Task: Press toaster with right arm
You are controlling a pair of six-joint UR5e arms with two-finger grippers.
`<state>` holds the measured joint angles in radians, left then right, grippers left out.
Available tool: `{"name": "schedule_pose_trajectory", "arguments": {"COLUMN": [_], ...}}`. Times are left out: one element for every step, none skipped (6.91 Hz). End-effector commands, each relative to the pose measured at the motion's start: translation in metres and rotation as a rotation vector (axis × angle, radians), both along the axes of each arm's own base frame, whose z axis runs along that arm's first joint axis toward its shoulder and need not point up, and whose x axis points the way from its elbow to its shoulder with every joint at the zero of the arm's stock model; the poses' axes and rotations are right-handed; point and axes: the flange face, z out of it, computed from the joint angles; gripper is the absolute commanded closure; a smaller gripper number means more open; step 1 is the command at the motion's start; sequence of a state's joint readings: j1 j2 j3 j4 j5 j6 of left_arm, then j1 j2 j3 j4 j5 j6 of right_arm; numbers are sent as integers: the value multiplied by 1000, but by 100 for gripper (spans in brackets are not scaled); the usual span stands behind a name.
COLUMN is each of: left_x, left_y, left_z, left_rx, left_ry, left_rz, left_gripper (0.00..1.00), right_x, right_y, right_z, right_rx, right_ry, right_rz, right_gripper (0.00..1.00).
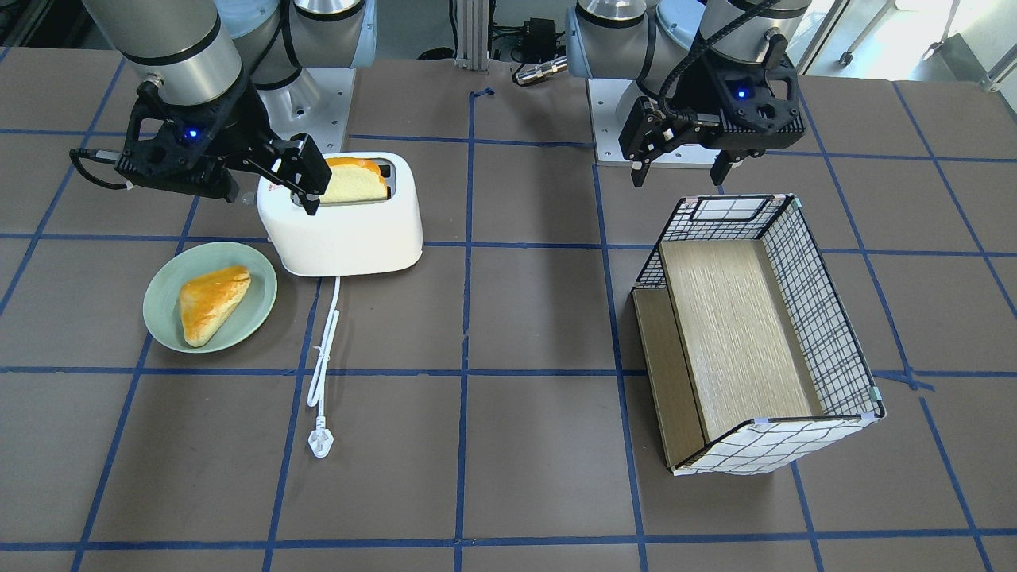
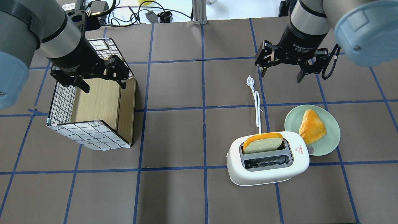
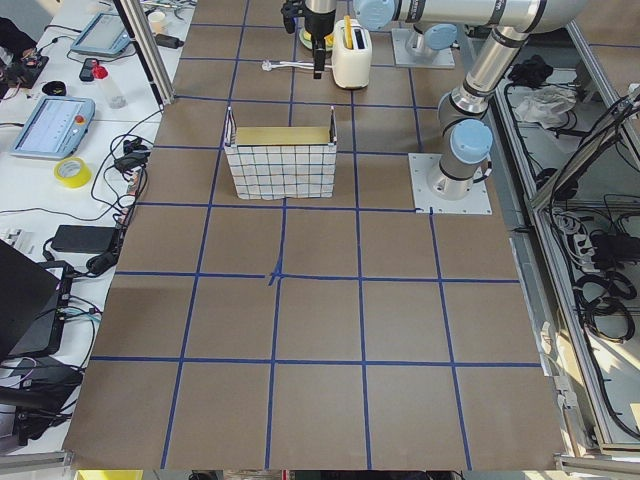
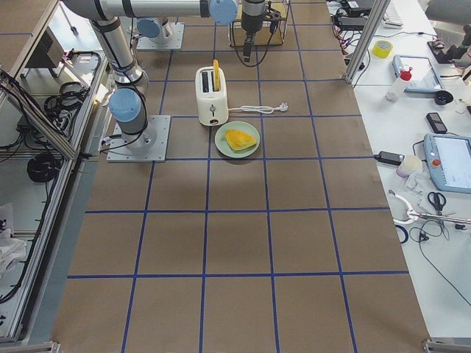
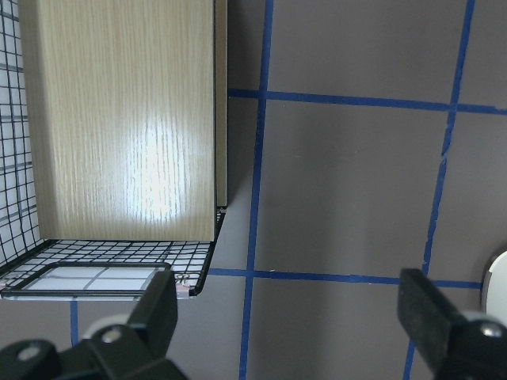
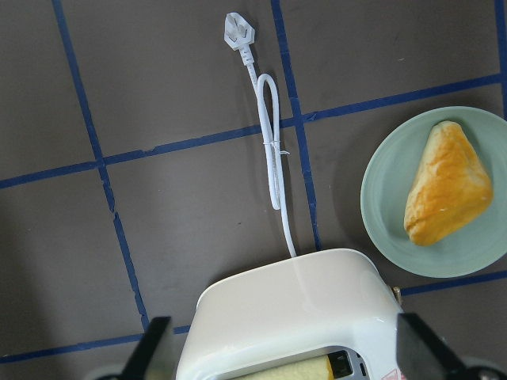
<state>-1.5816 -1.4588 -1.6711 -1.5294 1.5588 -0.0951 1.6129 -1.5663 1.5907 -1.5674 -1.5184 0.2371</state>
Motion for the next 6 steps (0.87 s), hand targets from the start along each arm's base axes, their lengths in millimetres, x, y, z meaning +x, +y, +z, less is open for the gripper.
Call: {"name": "schedule_pose_trajectory", "arguments": {"left_x": [0, 0, 0, 0, 0, 0], "left_y": [0, 0, 0, 0, 0, 0], "left_z": [0, 0, 0, 0, 0, 0], "left_rx": [1, 1, 1, 1, 1, -1], "left_ry": [-1, -1, -1, -1, -1, -1], "left_rz": [0, 0, 0, 0, 0, 0], "left_gripper": [0, 0, 0, 0, 0, 0], "right_x": [0, 0, -2, -1, -3, -3], "right_y": [0, 0, 0, -1, -1, 0], "right_z": [0, -1, 0, -1, 6, 10], "right_rx": [0, 1, 1, 3, -13, -19], "right_ry": [0, 0, 6, 2, 16, 3], "right_rz": [2, 2, -1, 0, 1, -1], "right_gripper": [0, 0, 0, 0, 0, 0]}}
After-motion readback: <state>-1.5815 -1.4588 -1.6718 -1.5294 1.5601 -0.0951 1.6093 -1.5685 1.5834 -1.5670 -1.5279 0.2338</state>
